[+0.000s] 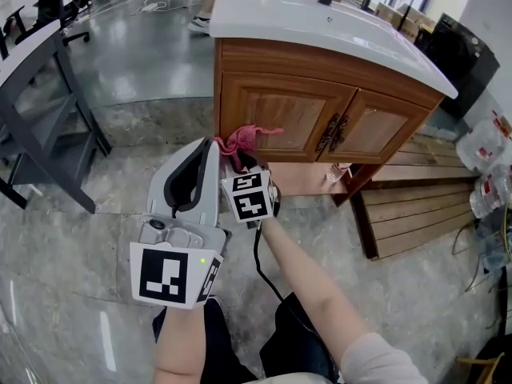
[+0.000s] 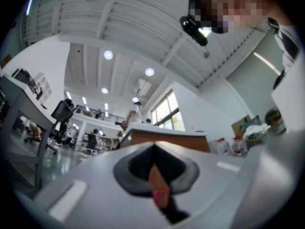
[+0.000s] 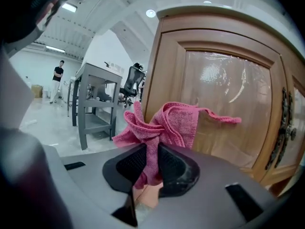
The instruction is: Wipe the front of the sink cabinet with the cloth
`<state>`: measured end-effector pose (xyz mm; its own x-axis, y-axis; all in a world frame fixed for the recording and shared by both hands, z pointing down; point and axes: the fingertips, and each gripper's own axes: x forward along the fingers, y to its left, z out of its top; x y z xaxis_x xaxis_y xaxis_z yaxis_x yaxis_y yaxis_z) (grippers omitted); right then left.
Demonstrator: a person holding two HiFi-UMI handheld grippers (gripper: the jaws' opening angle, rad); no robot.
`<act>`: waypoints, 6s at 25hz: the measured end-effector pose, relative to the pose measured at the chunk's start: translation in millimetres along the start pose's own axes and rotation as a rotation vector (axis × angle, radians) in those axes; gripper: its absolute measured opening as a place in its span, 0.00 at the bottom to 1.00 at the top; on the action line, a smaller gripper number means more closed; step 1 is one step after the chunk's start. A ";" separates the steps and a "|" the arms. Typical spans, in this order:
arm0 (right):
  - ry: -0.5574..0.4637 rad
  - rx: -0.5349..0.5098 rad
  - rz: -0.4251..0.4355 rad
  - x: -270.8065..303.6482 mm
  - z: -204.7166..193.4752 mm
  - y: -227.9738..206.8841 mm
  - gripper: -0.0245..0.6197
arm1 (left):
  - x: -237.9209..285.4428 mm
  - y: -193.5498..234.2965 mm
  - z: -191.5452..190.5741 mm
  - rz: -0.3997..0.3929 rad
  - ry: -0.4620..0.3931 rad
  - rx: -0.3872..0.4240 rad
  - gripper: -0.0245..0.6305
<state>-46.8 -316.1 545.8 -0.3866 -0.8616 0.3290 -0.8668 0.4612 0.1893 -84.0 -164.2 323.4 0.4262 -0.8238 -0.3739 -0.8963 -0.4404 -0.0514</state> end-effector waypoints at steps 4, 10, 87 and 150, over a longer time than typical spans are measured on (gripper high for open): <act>0.002 0.052 -0.038 -4.6 -10.0 -25.9 0.15 | 1.1 -2.7 0.0 -0.003 0.002 -0.002 0.05; 0.000 0.043 -0.070 -14.6 -22.0 -54.2 0.15 | 4.4 -10.1 -0.2 -0.017 -0.002 -0.006 0.05; -0.259 0.243 -0.376 -173.2 -3.5 -158.6 0.15 | 45.4 -38.9 -57.0 -0.082 0.054 0.014 0.05; -0.208 0.259 -0.321 -484.1 413.1 -175.1 0.15 | 97.1 -45.5 380.5 -0.135 0.251 -0.059 0.05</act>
<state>162.1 -67.3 -28.8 -0.1178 -0.9886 0.0935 -0.9929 0.1188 0.0051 -48.4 -88.3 -62.9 0.5650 -0.8154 -0.1260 -0.8237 -0.5664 -0.0285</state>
